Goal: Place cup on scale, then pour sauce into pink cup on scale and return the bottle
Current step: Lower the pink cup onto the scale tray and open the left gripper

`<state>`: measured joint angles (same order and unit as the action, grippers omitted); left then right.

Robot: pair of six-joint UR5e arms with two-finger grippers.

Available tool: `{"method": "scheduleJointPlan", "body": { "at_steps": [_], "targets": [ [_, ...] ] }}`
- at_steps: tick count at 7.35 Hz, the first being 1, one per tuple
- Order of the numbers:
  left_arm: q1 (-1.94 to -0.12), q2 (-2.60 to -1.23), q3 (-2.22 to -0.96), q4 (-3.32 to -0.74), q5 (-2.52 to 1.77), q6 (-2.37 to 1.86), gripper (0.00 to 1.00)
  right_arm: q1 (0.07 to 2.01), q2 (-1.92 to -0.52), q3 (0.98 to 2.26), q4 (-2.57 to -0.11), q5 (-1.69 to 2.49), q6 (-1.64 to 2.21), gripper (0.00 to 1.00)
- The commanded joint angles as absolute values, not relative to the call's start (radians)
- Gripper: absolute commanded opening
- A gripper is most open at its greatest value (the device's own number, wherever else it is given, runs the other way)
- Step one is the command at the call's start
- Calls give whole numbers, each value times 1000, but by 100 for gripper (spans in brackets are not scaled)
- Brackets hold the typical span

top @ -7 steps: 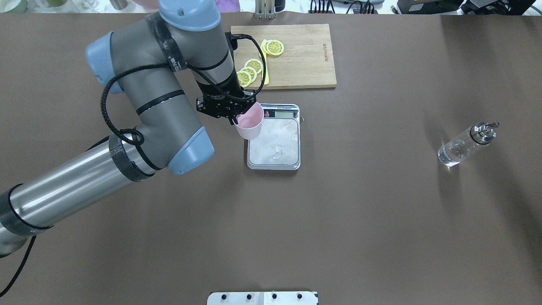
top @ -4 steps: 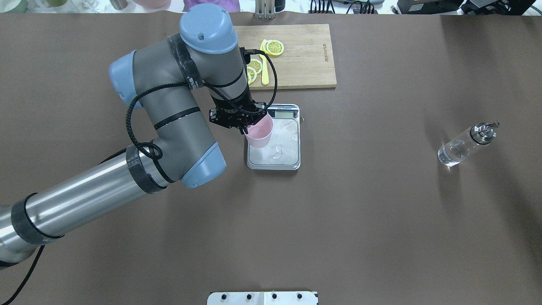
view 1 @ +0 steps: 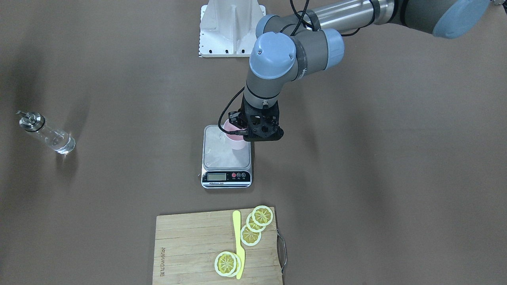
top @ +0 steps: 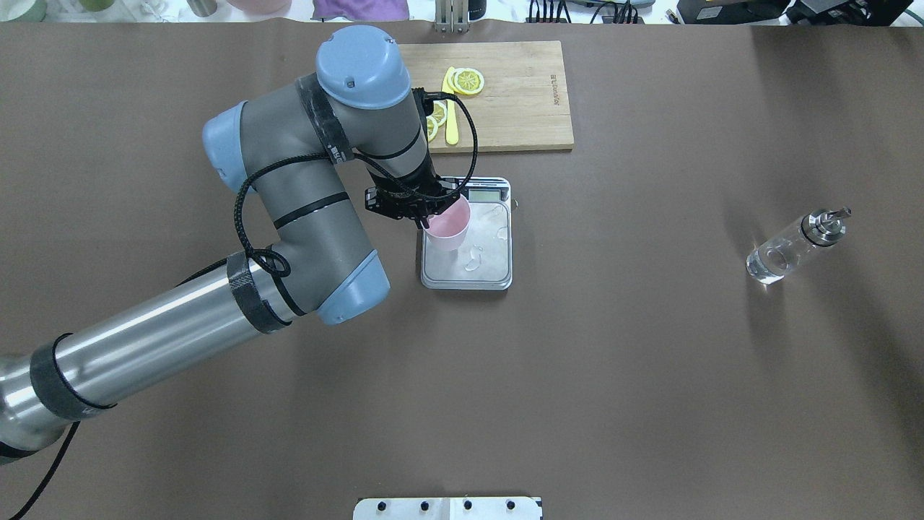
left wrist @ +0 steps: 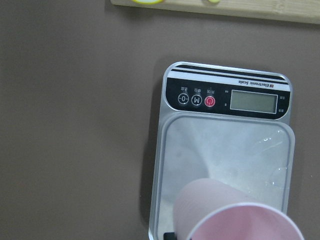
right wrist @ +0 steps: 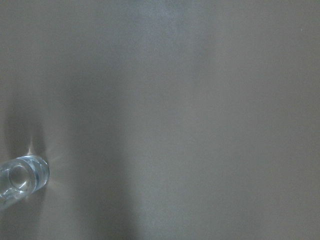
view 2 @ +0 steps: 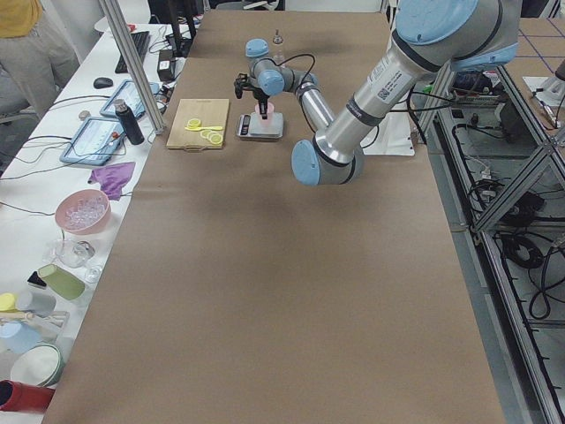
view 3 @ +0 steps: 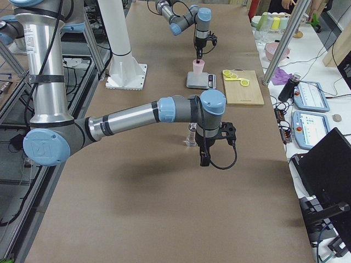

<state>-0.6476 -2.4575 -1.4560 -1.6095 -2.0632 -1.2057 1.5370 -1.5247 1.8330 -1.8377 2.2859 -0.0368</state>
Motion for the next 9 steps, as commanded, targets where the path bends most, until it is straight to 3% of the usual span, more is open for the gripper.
{"method": "scheduleJointPlan", "body": {
  "at_steps": [1,4,5,6,9],
  "targets": [
    [-631,-2457,-1422,-1675,-2043,-1206,0,1537,-1525,1833,-1838,2287,-37,100],
    [-615,-2457,-1419,-1677,-2020,-1206,4,1537,-1525,1833,-1838,2287,-37,100],
    [-615,-2459,-1422,-1677,-2020,-1206,31,1537,-1525,1833,-1838,2287,-37,100],
    [-615,-2459,-1430,-1677,-2020,-1204,95,1537,-1526,1833,-1838,2287,-37,100],
    [-621,-2456,-1469,-1666,-2019,-1204,98,1537,-1526,1833,-1838,2287,-37,100]
  ]
}}
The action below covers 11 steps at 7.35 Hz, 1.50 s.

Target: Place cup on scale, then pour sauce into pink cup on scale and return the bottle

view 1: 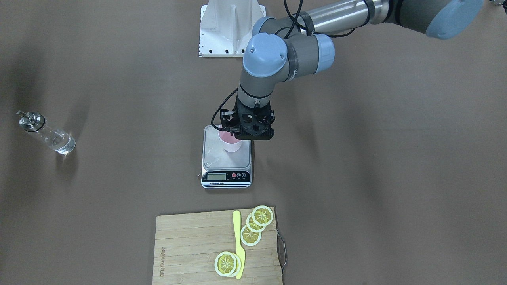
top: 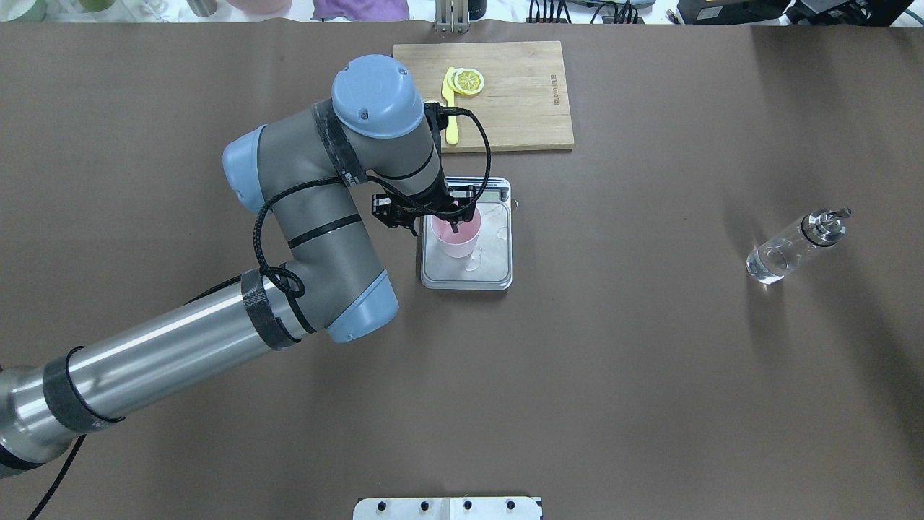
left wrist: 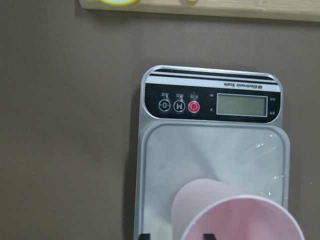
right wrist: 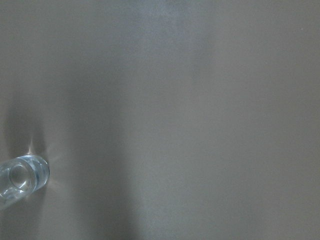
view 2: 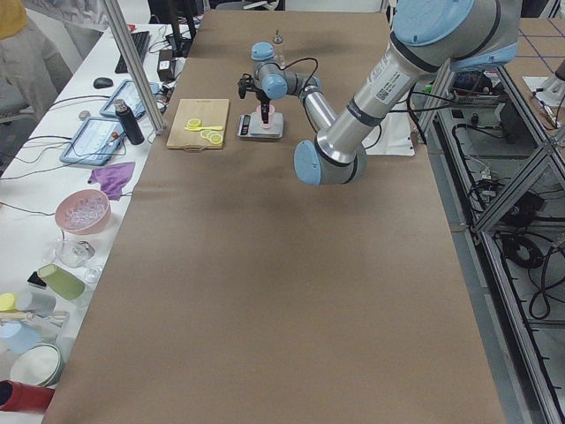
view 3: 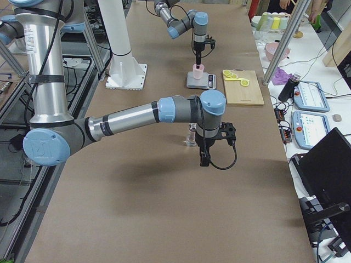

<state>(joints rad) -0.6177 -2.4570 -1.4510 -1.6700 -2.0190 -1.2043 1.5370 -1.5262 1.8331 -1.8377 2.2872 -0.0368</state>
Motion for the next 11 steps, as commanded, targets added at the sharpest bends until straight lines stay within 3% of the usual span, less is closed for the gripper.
{"method": "scheduleJointPlan", "body": {
  "at_steps": [1,7,9,11],
  "targets": [
    [-626,-2453,-1485,-1664,-2020,-1204,97,1537,-1525,1833,-1838,2289,-37,100],
    [-748,-2277,-1738,-1511,-2026,-1030,96,1482,-1543,1946,-1822,2368,-51,100],
    [-854,-2185,-1807,-1511,-2097,-921,95,1482,-1629,2040,-1778,2388,-67,100],
    [-916,-2128,-1836,-1511,-2114,-827,95,1480,-1733,2033,-1558,2431,-72,100]
  ]
}}
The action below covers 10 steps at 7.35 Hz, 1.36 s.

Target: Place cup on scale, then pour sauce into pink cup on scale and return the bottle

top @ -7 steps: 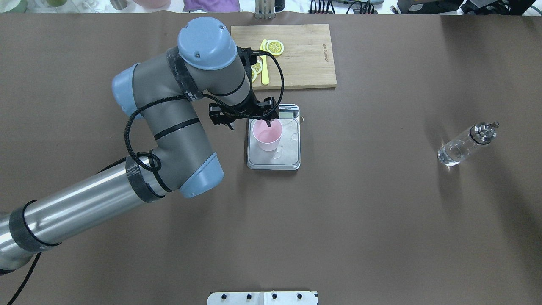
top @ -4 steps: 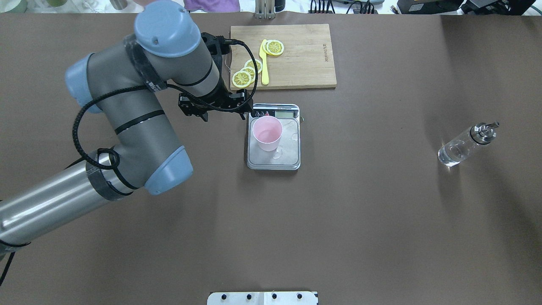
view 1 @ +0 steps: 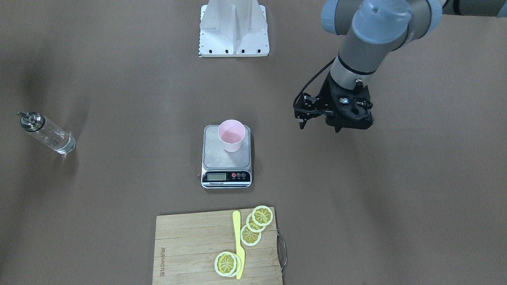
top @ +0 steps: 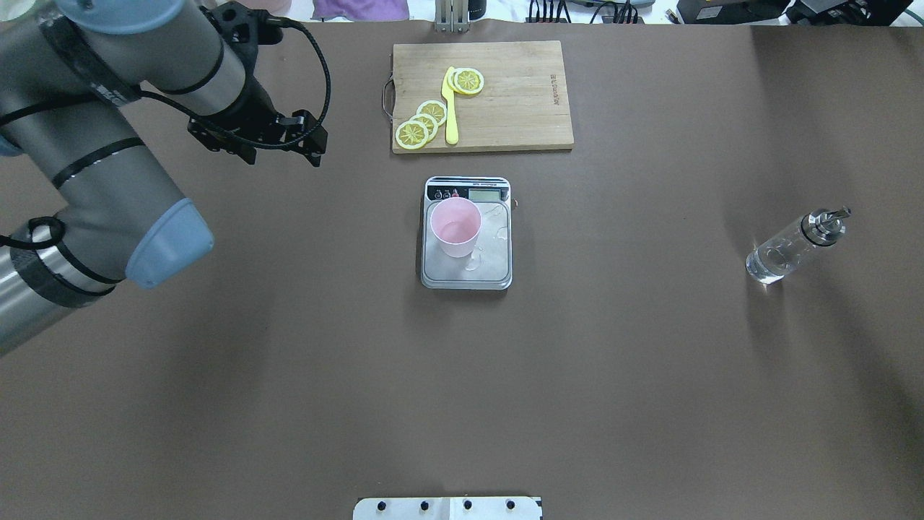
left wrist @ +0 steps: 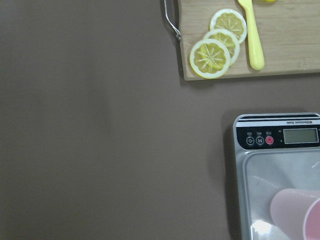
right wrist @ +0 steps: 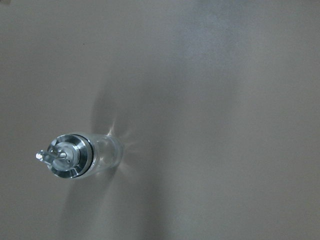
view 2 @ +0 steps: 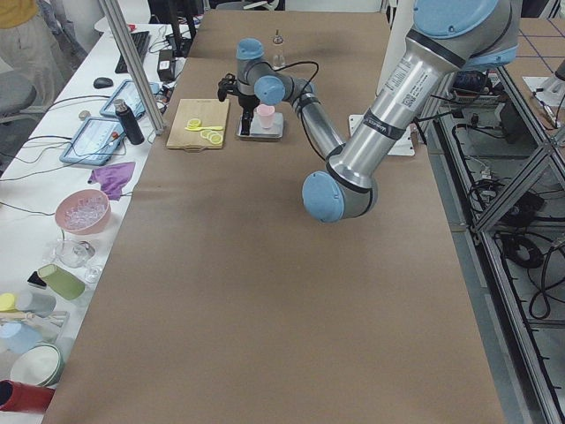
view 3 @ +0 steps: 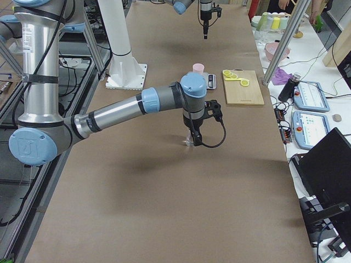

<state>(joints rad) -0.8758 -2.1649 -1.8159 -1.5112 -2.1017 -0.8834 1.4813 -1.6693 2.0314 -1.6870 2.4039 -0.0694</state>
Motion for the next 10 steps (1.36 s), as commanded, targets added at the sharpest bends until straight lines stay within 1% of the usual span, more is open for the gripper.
{"method": "scheduleJointPlan", "body": {
  "at_steps": [1,2,3,4,6,9,10],
  "targets": [
    [-923,-2114,-1845,-1511,-2114,-821,95,1482,-1764,2016,-1461,2478,-75,100],
    [-928,-2112,-1850,-1511,-2114,-821,95,1480,-1817,1970,-1280,2517,-90,100],
    [-928,-2106,-1853,-1511,-2114,-821,95,1480,-1821,1892,-1129,2525,-86,100],
    [-934,-2097,-1862,-1511,-2114,-821,95,1479,-1815,1858,-1038,2526,-84,100],
    [-978,-2022,-1896,-1512,-2117,-720,96,1479,-1815,1847,-973,2525,-83,100],
    [-1057,-1945,-1899,-1513,-2151,-568,96,1479,-1813,1839,-841,2520,-84,100],
    [-1071,-1924,-1898,-1514,-2152,-528,96,1479,-1813,1783,-722,2522,-81,100]
  ]
}}
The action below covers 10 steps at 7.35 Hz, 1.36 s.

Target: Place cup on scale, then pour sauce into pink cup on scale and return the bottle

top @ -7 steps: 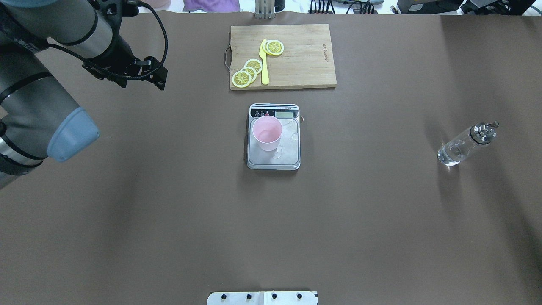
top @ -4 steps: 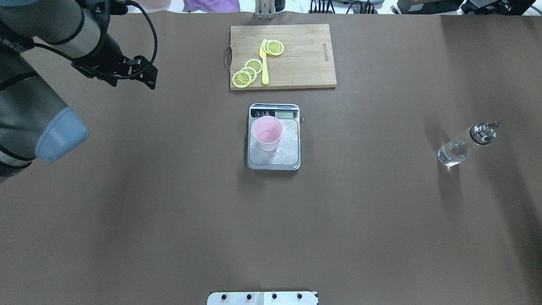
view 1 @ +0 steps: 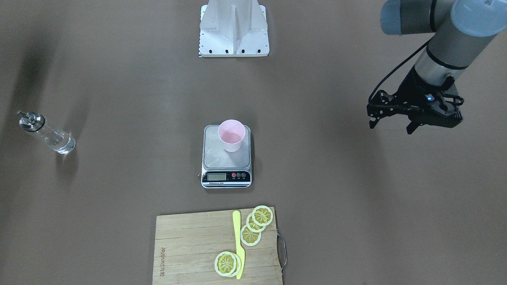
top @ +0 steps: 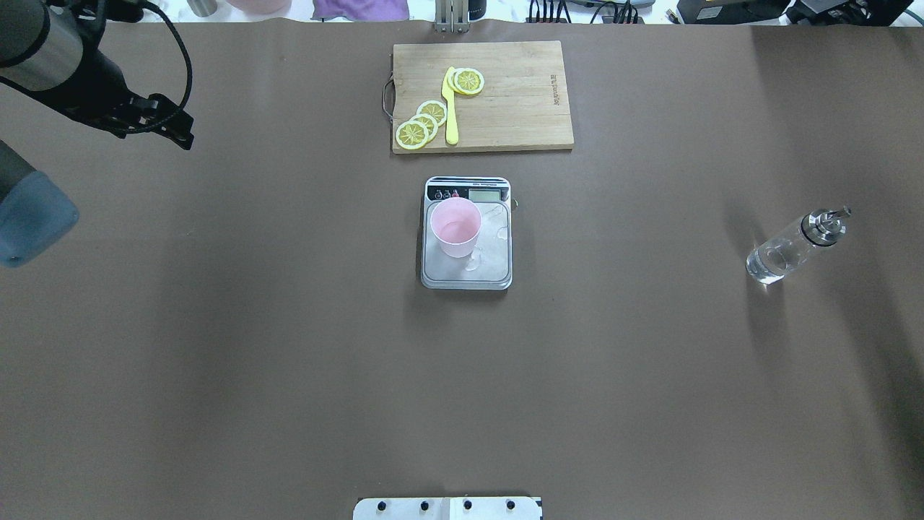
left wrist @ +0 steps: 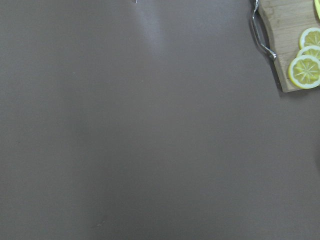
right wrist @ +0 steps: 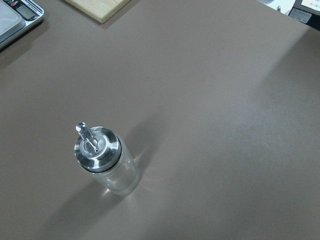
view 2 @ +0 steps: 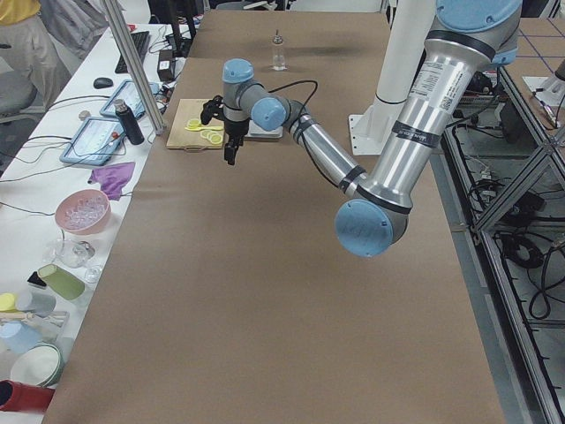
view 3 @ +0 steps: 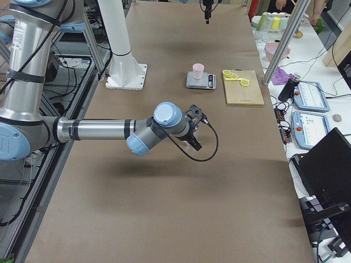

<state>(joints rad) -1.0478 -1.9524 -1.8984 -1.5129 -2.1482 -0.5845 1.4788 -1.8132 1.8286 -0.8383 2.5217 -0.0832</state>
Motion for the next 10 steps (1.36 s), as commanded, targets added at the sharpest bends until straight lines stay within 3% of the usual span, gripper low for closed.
{"method": "scheduleJointPlan", "body": {
  "at_steps": [1,4,10],
  "targets": [
    [-1071,-1921,-1896,-1514,-2152,-525,96,1479,-1807,1729,-631,2520,-66,100],
    [-1071,-1916,-1894,-1514,-2152,-525,96,1403,-1796,1678,-481,2525,59,100],
    [-1071,-1913,-1888,-1514,-2151,-522,95,1281,-1740,1644,-454,2526,114,100]
  ]
}}
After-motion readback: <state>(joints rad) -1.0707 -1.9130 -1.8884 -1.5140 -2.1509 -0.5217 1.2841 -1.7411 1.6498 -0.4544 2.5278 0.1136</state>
